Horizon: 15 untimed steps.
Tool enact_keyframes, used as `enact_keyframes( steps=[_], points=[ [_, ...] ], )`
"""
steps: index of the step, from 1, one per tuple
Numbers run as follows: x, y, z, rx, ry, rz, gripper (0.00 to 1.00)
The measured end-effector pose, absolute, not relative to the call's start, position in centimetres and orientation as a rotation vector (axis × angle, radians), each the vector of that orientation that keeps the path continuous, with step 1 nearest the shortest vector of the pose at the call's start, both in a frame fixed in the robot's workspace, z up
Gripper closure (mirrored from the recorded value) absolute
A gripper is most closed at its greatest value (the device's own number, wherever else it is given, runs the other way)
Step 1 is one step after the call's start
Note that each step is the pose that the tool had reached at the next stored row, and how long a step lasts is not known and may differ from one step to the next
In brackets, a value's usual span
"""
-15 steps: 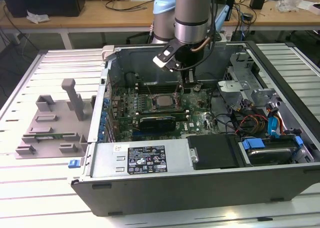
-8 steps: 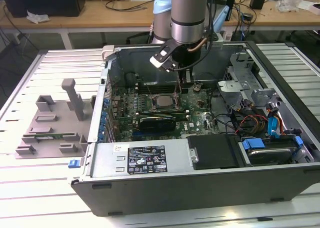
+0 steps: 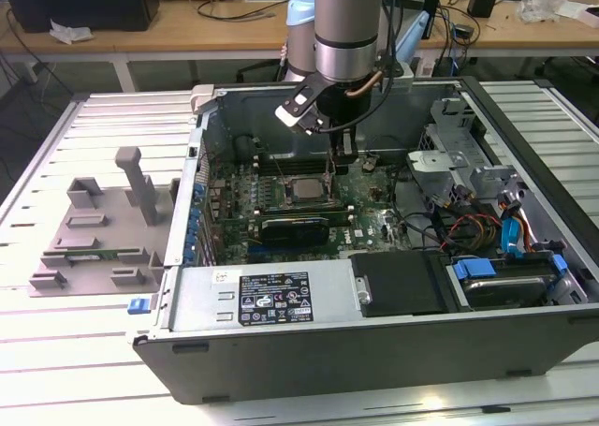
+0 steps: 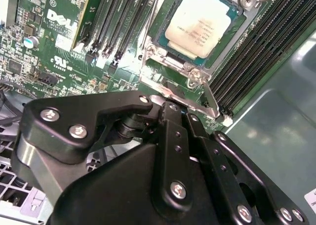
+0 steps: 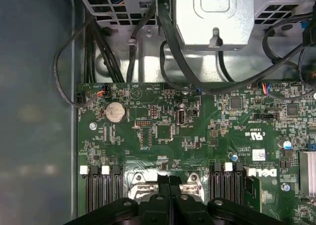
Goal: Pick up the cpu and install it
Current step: 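Close the cpu cover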
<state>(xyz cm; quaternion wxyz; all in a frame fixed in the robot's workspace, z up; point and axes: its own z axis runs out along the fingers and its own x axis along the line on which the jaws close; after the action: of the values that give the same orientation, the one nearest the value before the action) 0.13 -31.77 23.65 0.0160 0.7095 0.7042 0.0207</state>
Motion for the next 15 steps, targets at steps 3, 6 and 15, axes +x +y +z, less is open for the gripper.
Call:
enact_keyframes(
  steps=[3, 6, 15],
  points=[
    [0.1, -31.8, 23.7, 2.208, 2.192, 0.061, 0.89],
    [0.1, -31.8, 23.6, 2.212, 2.195, 0.053, 0.89],
    [-1.9, -31.8, 23.5, 2.212, 2.195, 0.054, 0.89]
  ],
)
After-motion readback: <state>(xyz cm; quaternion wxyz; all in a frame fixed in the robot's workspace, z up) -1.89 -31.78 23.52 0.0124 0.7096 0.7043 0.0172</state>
